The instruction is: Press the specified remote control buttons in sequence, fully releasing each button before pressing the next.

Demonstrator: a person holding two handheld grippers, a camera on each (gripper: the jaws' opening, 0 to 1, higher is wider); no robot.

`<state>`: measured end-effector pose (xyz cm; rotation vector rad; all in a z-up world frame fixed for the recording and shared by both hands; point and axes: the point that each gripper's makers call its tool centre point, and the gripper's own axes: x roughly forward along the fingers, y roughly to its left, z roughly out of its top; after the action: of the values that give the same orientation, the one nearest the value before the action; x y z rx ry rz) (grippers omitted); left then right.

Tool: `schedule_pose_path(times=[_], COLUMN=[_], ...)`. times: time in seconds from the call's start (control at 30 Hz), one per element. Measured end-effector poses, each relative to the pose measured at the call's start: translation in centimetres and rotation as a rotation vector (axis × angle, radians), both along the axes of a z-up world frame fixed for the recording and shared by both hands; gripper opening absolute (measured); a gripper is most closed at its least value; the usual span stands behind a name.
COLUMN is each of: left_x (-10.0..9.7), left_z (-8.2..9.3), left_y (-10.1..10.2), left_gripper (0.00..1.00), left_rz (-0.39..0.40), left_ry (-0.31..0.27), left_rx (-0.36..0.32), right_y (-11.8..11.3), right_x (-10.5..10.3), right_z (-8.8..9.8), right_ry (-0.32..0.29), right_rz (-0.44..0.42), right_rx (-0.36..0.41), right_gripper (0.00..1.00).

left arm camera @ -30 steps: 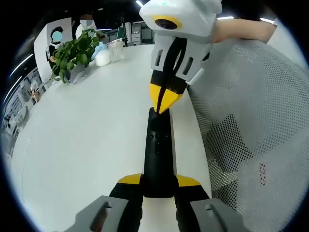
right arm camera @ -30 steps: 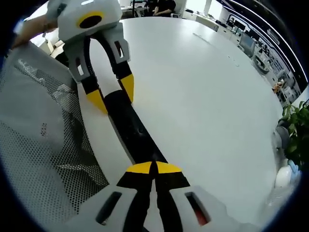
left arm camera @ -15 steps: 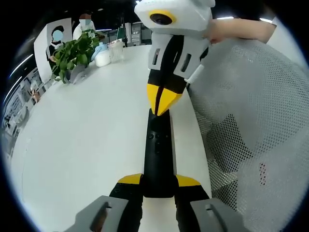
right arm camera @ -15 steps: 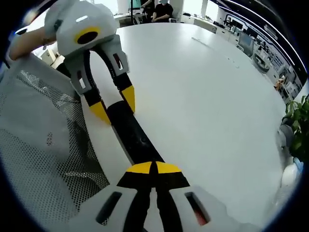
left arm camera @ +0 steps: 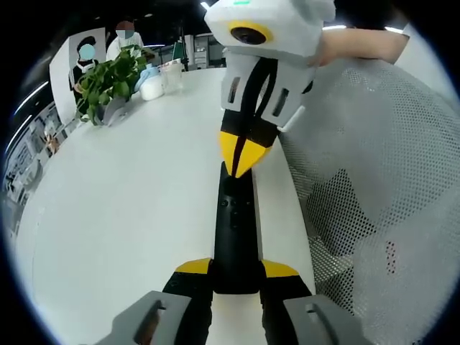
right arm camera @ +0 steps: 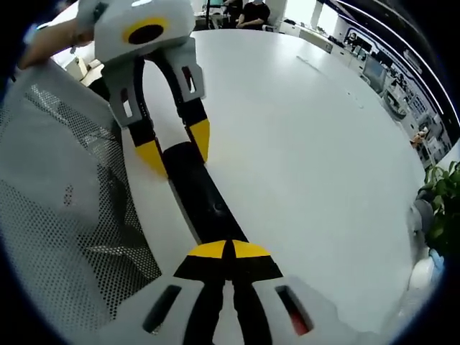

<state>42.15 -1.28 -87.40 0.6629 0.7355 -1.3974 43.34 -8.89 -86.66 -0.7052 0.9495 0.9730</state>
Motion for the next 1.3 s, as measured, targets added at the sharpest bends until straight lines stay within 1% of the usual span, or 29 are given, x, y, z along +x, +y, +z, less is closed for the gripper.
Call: schedule_pose_path(times=[0.1, 0.2, 0.3, 0.4, 0.47, 0.53, 0.6, 0.63, 0.67, 0.77, 0.83, 0.9, 1.0, 1.1, 1.13, 1.2, 1.3], left_x=[0.0, 0.0, 0.0, 0.0, 0.0, 0.0, 0.0, 0.0, 0.0, 0.0, 0.0, 0.0, 0.1, 0.1, 0.1, 0.1, 0.1], left_z=[0.0, 0.0, 0.0, 0.0, 0.0, 0.0, 0.0, 0.0, 0.0, 0.0, 0.0, 0.0, 0.0, 0.0, 0.0, 0.0, 0.0], left_y=[0.0, 0.0, 0.0, 0.0, 0.0, 0.0, 0.0, 0.0, 0.0, 0.0, 0.0, 0.0, 0.0, 0.0, 0.0, 0.0, 0.0], left_gripper=[0.24, 0.24, 0.24, 0.24, 0.24, 0.24, 0.24, 0.24, 0.24, 0.24, 0.24, 0.24, 0.24, 0.24, 0.24, 0.24, 0.24], left_rz=[-0.002, -0.003, -0.001, -0.001, -0.002, -0.002, -0.002, -0.002, -0.002, -0.002, -0.001, -0.001, -0.001, 0.002, 0.002, 0.002, 0.002], left_ry=[0.001, 0.003, 0.003, 0.003, 0.003, 0.003, 0.003, 0.002, 0.002, 0.003, 0.004, 0.004, 0.003, 0.006, 0.006, 0.007, 0.007], left_rx=[0.001, 0.0, -0.002, -0.002, -0.002, -0.002, -0.001, 0.0, 0.0, -0.002, -0.004, -0.004, -0.007, -0.01, -0.01, -0.011, -0.011], right_y=[0.1, 0.1, 0.1, 0.0, -0.1, -0.1, -0.1, -0.1, -0.1, 0.0, 0.0, 0.1, 0.1, 1.0, 1.1, 0.9, 0.9], right_x=[0.0, 0.2, 0.2, 0.1, 0.0, 0.0, 0.0, 0.0, 0.1, 0.2, 0.2, 0.0, 0.1, 0.0, 0.0, -0.2, 0.0], right_z=[0.0, 0.0, -0.1, -0.1, 0.0, 0.0, 0.0, 0.0, 0.1, 0.0, 0.1, 0.0, 0.0, 0.3, 0.3, -0.1, 0.0], right_ry=[-0.003, 0.022, 0.039, 0.039, 0.027, 0.017, 0.034, 0.05, 0.08, 0.077, 0.049, 0.041, 0.046, 0.051, 0.05, 0.058, 0.049], right_rz=[0.007, 0.005, -0.015, -0.026, -0.032, -0.042, -0.077, -0.093, -0.125, -0.099, -0.043, -0.037, -0.037, -0.02, -0.019, -0.011, -0.009], right_rx=[-0.017, -0.037, -0.038, -0.034, -0.018, 0.02, 0.06, 0.072, 0.087, 0.064, 0.015, 0.005, 0.013, 0.047, 0.048, 0.026, 0.033], right_gripper=[0.0, 0.0, 0.0, 0.0, 0.0, 0.0, 0.0, 0.0, 0.0, 0.0, 0.0, 0.0, 0.0, 0.0, 0.0, 0.0, 0.0])
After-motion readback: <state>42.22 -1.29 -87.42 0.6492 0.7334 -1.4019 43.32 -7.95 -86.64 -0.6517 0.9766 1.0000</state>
